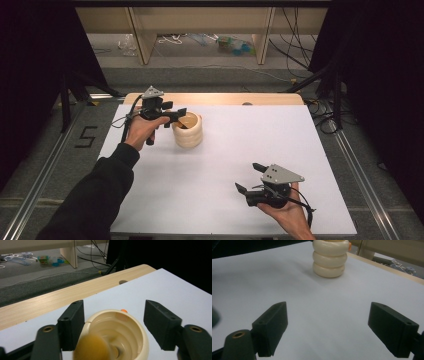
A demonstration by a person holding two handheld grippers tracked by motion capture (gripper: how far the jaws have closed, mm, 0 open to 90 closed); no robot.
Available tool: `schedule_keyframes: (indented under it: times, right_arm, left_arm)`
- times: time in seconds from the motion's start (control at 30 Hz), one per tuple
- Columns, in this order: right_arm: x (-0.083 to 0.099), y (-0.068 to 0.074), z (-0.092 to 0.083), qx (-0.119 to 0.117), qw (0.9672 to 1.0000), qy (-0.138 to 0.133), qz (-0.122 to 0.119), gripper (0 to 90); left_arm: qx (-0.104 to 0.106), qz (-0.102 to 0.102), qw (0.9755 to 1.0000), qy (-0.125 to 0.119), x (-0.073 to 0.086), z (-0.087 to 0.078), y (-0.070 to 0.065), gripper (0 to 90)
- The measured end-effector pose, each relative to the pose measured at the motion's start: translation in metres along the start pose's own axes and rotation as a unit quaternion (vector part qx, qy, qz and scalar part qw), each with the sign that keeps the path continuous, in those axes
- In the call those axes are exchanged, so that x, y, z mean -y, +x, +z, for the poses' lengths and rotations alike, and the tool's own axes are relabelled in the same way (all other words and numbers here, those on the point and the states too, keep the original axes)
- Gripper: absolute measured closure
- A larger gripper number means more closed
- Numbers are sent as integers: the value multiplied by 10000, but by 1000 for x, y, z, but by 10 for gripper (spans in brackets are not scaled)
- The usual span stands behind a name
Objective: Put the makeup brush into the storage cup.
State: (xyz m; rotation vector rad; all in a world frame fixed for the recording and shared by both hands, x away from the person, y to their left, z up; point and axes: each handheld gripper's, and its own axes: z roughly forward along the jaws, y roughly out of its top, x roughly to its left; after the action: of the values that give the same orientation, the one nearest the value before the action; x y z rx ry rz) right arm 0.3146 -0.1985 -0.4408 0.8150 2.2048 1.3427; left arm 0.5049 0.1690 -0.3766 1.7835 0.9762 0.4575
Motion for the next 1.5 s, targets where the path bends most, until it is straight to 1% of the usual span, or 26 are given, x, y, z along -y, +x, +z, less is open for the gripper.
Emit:
schedule_keyframes:
  times: [0.03, 0.07, 0.1, 0.17, 0.2, 0.23, 0.27, 0.3, 0.37, 0.53, 0.67, 0.73, 0.77, 0.8, 0.87, 0.97, 1.03, 1.1, 1.17, 1.33, 1.37, 1.4, 1.5]
  right_arm:
    - [0, 0, 0, -15, 10000, -3, 7, 169]
    - [0, 0, 0, -9, 10000, 0, 7, 169]
    - [0, 0, 1, -4, 10000, -23, 12, 169]
    - [1, 0, 2, -1, 10000, -29, -1, 169]
    - [1, 0, 2, 1, 10000, -29, 1, 169]
    - [1, 0, 2, 3, 10000, -29, -1, 169]
    - [0, 0, 2, -13, 10000, -25, 9, 168]
    - [0, 0, 2, -9, 10000, -22, 2, 169]
    - [0, 0, 2, -1, 10000, -32, 10, 169]
    - [0, -1, 1, -2, 10000, -2, 8, 168]
    - [0, -1, 1, -8, 10000, -7, 11, 168]
    - [0, -1, 1, -10, 10000, -4, 9, 168]
    - [0, -1, 1, -8, 10000, -5, 7, 168]
    - [0, -1, 1, -3, 10000, -4, 5, 168]
    - [0, -1, 0, -3, 10000, 4, 16, 168]
    - [0, -2, 0, 18, 10000, -9, 18, 168]
    - [0, -2, 0, 38, 10000, -19, 27, 168]
    - [0, -2, -1, 44, 10000, -16, 26, 168]
    - [-1, -2, -1, 32, 10000, -28, 14, 168]
    - [-1, -2, -1, 50, 9999, -96, -8, 168]
    - [-1, -2, -1, 63, 9999, -100, 1, 167]
    - [-1, -2, -1, 54, 10000, -79, 17, 168]
    - [-1, -3, -2, 68, 10000, -71, 8, 167]
  left_arm:
    - [-13, 19, 10000, 5, -1, -2, 0, 312]
    - [0, -22, 10000, -31, -1, -5, 0, 307]
    - [33, 23, 10000, -46, -2, -7, 1, 306]
    - [30, 16, 10000, -77, -4, -12, 1, 303]
    - [43, 55, 10000, -71, -4, -14, 1, 296]
    - [67, -1, 10000, -72, -4, -16, 0, 288]
    - [74, 74, 9999, -78, -5, -18, 0, 288]
    - [78, 4, 10000, -43, -5, -21, -1, 287]
    - [114, -46, 9999, -60, -5, -24, -3, 281]
    - [225, -18, 9995, -198, -5, -32, -9, 269]
    - [313, -39, 9990, -328, 1, -39, -15, 257]
    - [377, -33, 9987, -350, 5, -42, -18, 252]
    - [409, -60, 9985, -350, 7, -44, -20, 251]
    - [442, 15, 9984, -351, 8, -46, -21, 247]
    - [476, 42, 9982, -364, 12, -51, -25, 235]
    - [512, -71, 9977, -447, 17, -59, -26, 225]
    - [573, -171, 9966, -570, 22, -64, -26, 226]
    - [563, -117, 9970, -527, 25, -68, -26, 226]
    - [549, -136, 9968, -559, 28, -72, -26, 226]
    - [583, -100, 9970, -508, 36, -75, -28, 223]
    - [575, -144, 9970, -501, 37, -75, -29, 223]
    - [593, -65, 9970, -491, 38, -75, -29, 222]
    - [610, 6, 9968, -514, 41, -76, -32, 220]
